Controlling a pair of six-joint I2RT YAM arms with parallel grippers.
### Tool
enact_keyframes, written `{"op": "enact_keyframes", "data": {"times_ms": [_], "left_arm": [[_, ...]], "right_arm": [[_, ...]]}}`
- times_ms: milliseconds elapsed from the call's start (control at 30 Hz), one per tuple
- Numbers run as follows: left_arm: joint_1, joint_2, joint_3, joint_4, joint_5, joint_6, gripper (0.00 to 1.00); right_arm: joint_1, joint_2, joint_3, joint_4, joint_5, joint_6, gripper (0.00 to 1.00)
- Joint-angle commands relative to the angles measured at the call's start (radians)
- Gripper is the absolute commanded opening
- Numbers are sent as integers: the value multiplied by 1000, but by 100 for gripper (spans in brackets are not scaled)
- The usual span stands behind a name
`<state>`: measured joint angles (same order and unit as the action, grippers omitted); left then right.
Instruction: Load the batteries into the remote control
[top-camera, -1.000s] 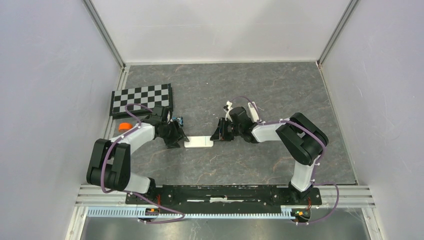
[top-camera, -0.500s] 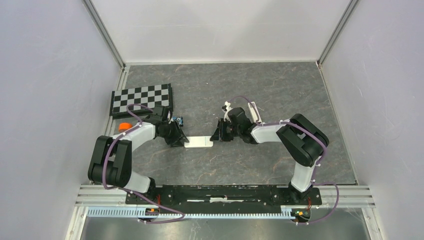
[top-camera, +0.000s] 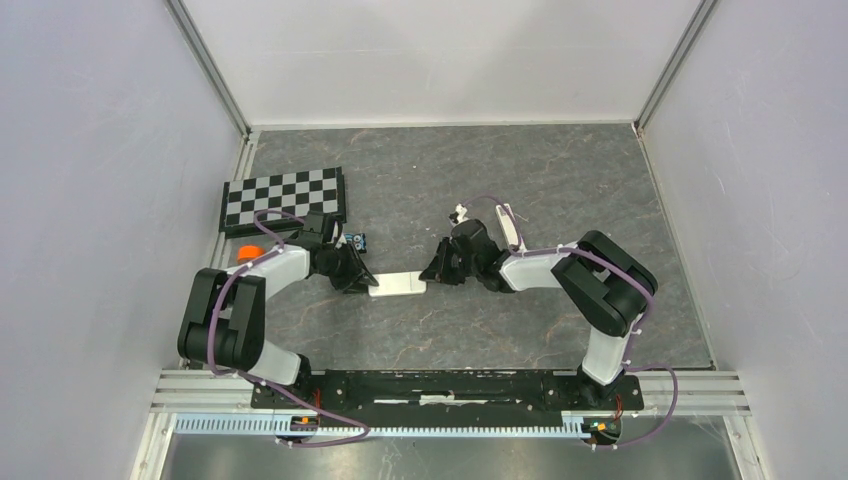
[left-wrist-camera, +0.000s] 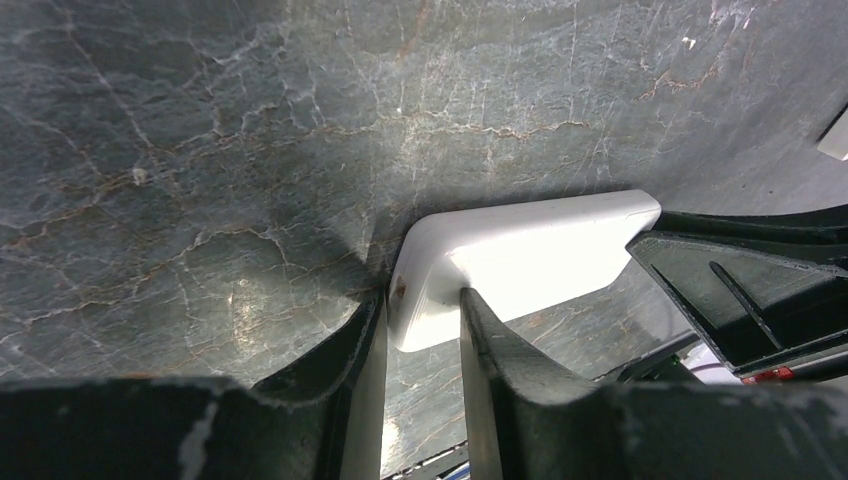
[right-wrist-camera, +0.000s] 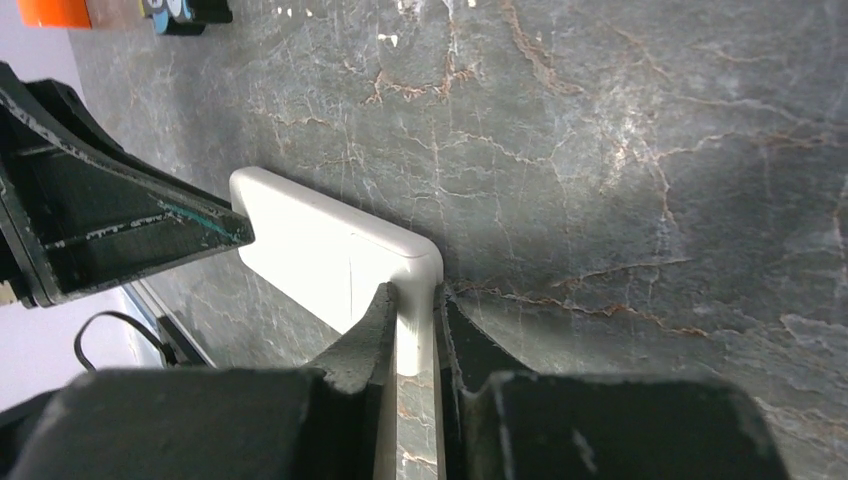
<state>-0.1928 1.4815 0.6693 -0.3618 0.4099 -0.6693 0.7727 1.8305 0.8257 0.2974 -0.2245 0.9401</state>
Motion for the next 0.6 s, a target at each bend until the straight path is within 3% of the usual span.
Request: {"op": "enact_keyframes", "data": {"times_ms": [0, 300, 433, 567], "left_arm": [[-60, 64, -22, 136, 154, -83, 26], [-115, 70, -11, 189, 135, -122, 19], [-115, 52, 14, 110, 77, -65, 20], [-114, 14, 25, 42, -9, -41, 25]], "right_arm": [[175, 110, -13, 77, -72, 144, 0], [256, 104, -12, 132, -42, 365, 0], [240, 47, -43, 61, 25, 326, 0], [177, -20, -68, -54, 106, 199, 10]]}}
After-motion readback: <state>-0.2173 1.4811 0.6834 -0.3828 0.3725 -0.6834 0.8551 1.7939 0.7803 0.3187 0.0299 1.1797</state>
